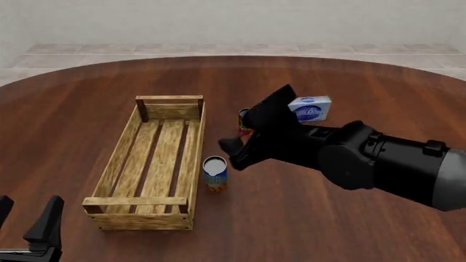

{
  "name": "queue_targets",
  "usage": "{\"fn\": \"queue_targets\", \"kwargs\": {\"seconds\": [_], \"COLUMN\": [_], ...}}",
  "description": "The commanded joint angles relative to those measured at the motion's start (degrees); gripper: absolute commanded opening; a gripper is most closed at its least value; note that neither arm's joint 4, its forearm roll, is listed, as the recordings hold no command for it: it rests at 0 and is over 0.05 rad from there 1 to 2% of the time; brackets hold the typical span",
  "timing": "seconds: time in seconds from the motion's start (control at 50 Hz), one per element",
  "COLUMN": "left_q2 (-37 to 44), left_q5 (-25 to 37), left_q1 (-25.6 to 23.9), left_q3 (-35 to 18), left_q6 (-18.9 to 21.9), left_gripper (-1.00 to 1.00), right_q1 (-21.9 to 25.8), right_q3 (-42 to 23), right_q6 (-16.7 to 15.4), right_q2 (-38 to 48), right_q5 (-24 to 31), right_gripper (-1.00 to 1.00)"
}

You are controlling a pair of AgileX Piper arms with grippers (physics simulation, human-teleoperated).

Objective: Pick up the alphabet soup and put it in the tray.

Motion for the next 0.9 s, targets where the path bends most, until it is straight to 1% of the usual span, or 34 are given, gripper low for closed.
{"fn": "queue_targets", "kwargs": {"seconds": [0.02, 0.52, 0.9], "left_q2": [-0.1, -0.1, -0.1], "left_q5": [0.1, 0.1, 0.1], "left_q1": [0.1, 0.1, 0.1], "left_q3": [0.0, 0.0, 0.0], "left_q6": [0.0, 0.0, 0.0], "left_gripper": [1.00, 1.00, 1.00], "right_q1": [-0.1, -0.3, 0.2], "right_q3": [-0.1, -1.2, 0.2], "right_q6": [0.7, 1.7, 2.4], "right_q2": [2.4, 6.9, 9.8], "right_q5": [-1.3, -3.4, -6.4], "right_gripper": [1.00, 1.00, 1.00]}}
